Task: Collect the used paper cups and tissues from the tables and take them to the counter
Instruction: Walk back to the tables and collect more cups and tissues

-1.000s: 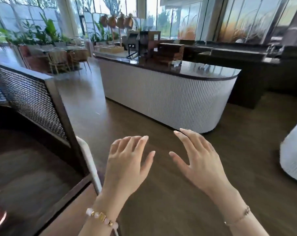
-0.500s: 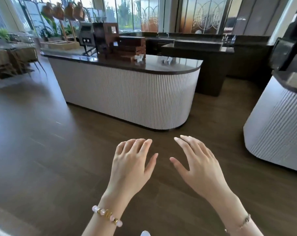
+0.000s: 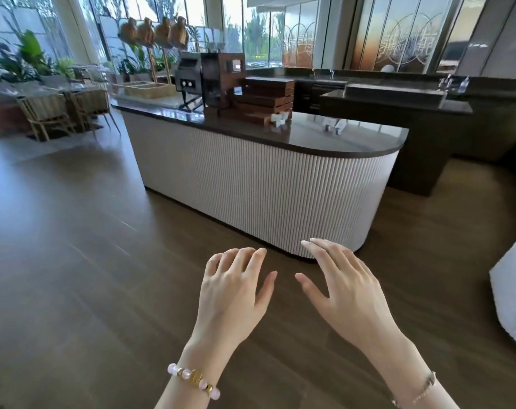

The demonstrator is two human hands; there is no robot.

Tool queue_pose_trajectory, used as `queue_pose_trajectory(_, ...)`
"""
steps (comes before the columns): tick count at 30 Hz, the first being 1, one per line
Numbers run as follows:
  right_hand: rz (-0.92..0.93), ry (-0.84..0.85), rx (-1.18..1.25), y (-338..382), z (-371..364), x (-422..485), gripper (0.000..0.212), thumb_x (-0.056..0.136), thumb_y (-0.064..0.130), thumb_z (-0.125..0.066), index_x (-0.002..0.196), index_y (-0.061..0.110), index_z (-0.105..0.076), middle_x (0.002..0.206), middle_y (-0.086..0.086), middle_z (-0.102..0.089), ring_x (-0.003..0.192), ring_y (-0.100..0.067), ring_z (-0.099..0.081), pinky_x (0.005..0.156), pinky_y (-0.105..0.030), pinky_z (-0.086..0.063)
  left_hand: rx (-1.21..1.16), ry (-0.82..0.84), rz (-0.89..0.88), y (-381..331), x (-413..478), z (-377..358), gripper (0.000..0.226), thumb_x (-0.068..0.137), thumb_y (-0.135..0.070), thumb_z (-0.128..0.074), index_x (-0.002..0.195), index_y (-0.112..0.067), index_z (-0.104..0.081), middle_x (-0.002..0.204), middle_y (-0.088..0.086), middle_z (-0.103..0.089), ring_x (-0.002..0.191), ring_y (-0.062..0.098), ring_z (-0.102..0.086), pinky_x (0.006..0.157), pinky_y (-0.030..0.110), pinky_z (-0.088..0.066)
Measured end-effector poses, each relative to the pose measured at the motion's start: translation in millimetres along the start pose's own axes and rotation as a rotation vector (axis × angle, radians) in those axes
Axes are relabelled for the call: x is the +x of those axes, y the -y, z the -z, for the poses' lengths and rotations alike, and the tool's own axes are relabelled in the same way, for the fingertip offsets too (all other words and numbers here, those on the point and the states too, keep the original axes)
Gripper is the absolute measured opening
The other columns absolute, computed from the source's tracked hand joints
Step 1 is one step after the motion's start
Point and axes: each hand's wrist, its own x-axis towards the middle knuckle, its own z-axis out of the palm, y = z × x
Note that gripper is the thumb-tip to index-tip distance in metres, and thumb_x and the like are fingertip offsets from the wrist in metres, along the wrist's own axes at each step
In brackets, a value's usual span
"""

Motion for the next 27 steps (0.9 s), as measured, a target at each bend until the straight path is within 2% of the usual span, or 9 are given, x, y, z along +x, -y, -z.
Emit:
queue_pose_trajectory(6,0.092,0.021,0.037,7,-48,79,0.051,0.088,0.045,-0.05,0.129,0.017,-0.057,0.124,0.003,-0.061,0.119,-0.019,-0.057,0.094,-0.037,-0.048,0.081,-0.024,0.11,60,41,-17,0.041,0.089,-0.043,-0.042,0.11,-0.017,-0.064,0.102,-0.005,-0.067,0.096,0.019,-0.062,0.089,0.037,-0.046)
queue_pose_trajectory(14,0.243,0.004,0.122,12,-137,202,0.045,0.087,0.04,-0.057,0.123,0.013,-0.062,0.117,0.0,-0.066,0.112,-0.023,-0.061,0.092,-0.04,-0.05,0.249,-0.001,0.236,143,107,-61,0.042,0.089,-0.043,-0.04,0.11,-0.017,-0.064,0.102,-0.004,-0.067,0.095,0.02,-0.063,0.088,0.039,-0.047)
queue_pose_trajectory(19,0.299,0.044,0.197,16,-192,293,0.043,0.087,0.036,-0.063,0.124,0.014,-0.061,0.118,0.001,-0.065,0.113,-0.023,-0.061,0.094,-0.039,-0.05,0.333,-0.013,0.318,202,168,-87,0.032,0.085,-0.036,-0.062,0.108,-0.015,-0.066,0.1,-0.002,-0.068,0.094,0.023,-0.064,0.086,0.039,-0.048)
queue_pose_trajectory(27,0.389,0.092,0.236,30,-257,403,0.043,0.087,0.035,-0.065,0.124,0.013,-0.062,0.119,0.0,-0.066,0.112,-0.023,-0.061,0.093,-0.039,-0.05,0.38,-0.042,0.417,278,237,-120,0.032,0.088,-0.036,-0.058,0.109,-0.014,-0.066,0.101,-0.001,-0.068,0.095,0.023,-0.064,0.087,0.041,-0.047)
